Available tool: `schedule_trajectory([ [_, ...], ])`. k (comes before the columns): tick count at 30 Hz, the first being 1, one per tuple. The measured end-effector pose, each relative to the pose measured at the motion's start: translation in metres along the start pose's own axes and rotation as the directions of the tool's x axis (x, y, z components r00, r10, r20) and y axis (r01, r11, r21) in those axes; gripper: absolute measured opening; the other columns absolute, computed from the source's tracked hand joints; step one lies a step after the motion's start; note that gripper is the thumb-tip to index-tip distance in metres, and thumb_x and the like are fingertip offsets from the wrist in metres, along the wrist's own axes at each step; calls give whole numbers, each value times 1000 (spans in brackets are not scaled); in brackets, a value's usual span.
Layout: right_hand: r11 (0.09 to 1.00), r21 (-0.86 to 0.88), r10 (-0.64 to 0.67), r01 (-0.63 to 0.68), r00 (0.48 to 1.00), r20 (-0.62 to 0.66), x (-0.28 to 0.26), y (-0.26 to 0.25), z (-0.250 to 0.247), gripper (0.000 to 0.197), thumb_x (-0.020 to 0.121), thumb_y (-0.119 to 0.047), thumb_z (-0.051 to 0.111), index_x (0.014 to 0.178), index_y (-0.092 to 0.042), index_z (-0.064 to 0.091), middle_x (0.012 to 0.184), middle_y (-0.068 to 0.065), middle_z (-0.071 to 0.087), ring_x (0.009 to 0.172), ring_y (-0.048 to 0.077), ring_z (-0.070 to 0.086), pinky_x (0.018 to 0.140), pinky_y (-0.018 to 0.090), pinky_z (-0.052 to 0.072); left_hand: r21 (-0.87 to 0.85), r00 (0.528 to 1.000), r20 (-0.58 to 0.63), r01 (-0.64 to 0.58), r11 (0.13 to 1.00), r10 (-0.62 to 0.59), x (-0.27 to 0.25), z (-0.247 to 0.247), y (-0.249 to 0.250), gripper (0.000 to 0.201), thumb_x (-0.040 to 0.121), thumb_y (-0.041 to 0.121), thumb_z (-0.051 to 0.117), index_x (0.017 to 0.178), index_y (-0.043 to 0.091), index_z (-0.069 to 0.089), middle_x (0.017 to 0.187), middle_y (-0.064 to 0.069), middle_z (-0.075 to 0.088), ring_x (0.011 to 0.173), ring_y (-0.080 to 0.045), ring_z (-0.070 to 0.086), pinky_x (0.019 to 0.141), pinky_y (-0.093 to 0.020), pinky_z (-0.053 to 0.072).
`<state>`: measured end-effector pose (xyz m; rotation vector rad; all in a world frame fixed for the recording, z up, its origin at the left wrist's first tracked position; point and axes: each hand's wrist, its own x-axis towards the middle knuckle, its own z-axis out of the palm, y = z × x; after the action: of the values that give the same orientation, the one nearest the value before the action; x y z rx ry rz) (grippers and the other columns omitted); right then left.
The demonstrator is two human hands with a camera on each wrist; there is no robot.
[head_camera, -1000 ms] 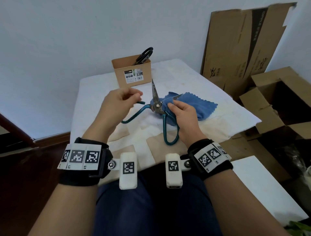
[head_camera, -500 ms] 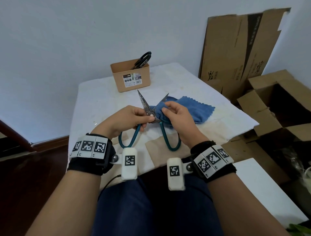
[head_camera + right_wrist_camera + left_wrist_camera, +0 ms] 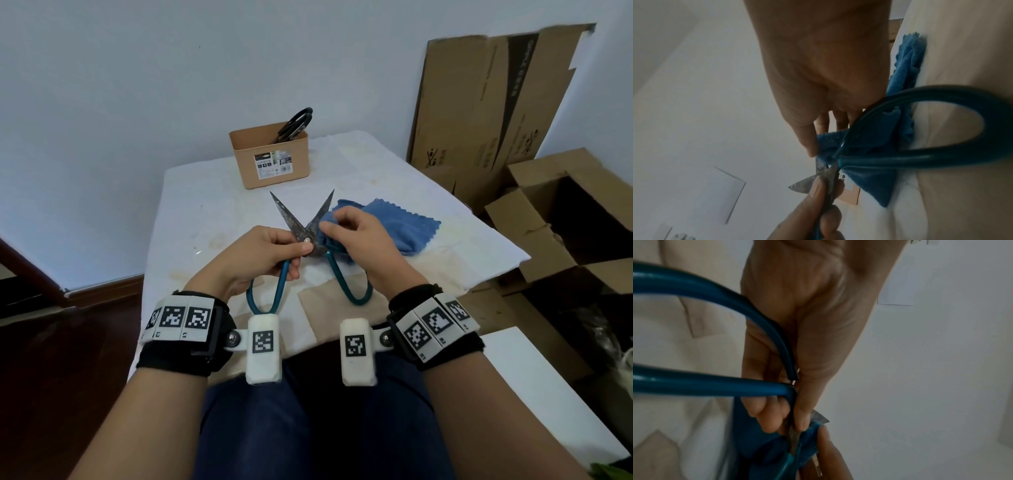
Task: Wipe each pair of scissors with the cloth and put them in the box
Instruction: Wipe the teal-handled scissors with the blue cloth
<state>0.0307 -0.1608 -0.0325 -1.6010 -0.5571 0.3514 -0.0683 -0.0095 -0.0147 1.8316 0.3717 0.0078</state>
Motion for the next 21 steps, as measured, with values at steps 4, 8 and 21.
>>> schedule_trajectory([
  [4, 1000, 23, -4, 3, 1000, 5, 0, -2, 0, 7, 93, -14, 62, 95, -6, 61, 80, 4, 63, 70, 6, 56, 66, 17, 46, -10, 1000, -20, -20, 1000, 20, -2, -1, -1, 27, 93, 20, 70, 69, 8, 64, 60, -4, 59, 54, -14, 57, 60, -22, 52],
  [8, 995, 100, -2, 21, 984, -179, 0, -3, -2, 10, 97, -20, 57, 101, -10, 57, 67, -5, 58, 65, 12, 53, 55, 30, 47, -30, 999, -41, -32, 999, 31, -3, -1, -4, 27, 93, 20, 69, 69, 7, 64, 62, -5, 58, 55, -15, 57, 60, -22, 52],
  [21, 923, -378, -64, 67, 998, 20, 5, -6, -3, 21, 94, -33, 58, 112, -22, 62, 101, -6, 62, 95, 13, 58, 83, 32, 50, -164, 990, -139, -43, 986, 20, 0, 2, -6, 22, 95, 19, 66, 84, 0, 66, 63, -7, 58, 52, -14, 56, 55, -20, 51],
])
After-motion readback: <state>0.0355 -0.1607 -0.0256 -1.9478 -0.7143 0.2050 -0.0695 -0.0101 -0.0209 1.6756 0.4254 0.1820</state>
